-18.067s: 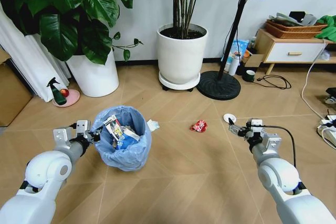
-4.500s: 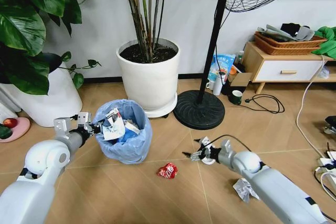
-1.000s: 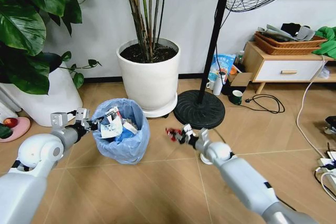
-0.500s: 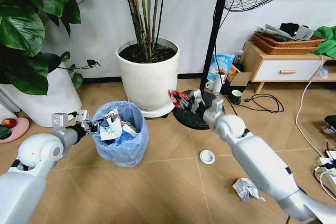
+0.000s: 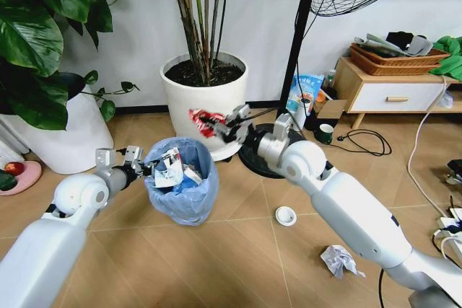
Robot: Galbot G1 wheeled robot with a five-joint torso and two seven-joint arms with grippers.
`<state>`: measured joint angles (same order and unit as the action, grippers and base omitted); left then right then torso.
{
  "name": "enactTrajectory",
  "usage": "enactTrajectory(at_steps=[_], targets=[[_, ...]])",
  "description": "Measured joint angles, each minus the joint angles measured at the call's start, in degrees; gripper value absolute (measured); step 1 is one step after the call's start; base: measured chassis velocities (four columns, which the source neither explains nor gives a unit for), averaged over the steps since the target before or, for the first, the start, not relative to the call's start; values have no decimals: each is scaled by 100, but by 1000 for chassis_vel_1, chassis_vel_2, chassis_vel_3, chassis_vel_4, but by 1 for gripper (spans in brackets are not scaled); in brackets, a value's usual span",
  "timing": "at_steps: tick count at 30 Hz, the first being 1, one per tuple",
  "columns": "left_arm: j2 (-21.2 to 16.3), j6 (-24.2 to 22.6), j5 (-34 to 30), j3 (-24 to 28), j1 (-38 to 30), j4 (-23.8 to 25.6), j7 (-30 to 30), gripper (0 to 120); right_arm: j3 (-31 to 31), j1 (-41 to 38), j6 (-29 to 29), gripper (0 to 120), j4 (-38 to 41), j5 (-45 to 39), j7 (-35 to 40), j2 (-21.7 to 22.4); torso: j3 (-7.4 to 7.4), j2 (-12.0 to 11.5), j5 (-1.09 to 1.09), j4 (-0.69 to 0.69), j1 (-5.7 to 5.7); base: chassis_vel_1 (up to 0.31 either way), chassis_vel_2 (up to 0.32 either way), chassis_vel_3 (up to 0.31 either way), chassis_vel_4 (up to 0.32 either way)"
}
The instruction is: Pick up the trash bin and place the garbage on the floor into it.
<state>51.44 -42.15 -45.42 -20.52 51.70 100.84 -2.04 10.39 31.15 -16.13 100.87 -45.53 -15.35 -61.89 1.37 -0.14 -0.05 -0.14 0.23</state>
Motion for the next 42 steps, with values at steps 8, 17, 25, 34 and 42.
enactTrajectory(at_steps=[8, 17, 25, 34, 42], targets=[[39, 0, 0, 52, -40, 3, 35, 0, 362, -89, -60, 22, -2, 187, 16, -122, 0, 0, 0, 3, 0, 0, 0, 0, 0], [37, 0, 0, 41, -31, 75, 42, 0, 509, -89, -34, 56, -151, 396, 26, -190, 0, 0, 0, 2, 0, 0, 0, 0, 0], [44, 0, 2, 36, -17, 126, 44, 0, 538, -96, 2, 81, -241, 438, 28, -205, 0, 0, 0, 1, 0, 0, 0, 0, 0], [20, 2, 1, 33, -29, 164, 45, 0, 516, -133, 25, 100, -292, 467, 41, -212, 0, 0, 0, 1, 0, 0, 0, 0, 0], [9, 2, 2, 11, -24, 166, 43, 0, 471, -180, 39, 100, -307, 501, 41, -98, 0, 0, 0, 1, 0, 0, 0, 0, 0]])
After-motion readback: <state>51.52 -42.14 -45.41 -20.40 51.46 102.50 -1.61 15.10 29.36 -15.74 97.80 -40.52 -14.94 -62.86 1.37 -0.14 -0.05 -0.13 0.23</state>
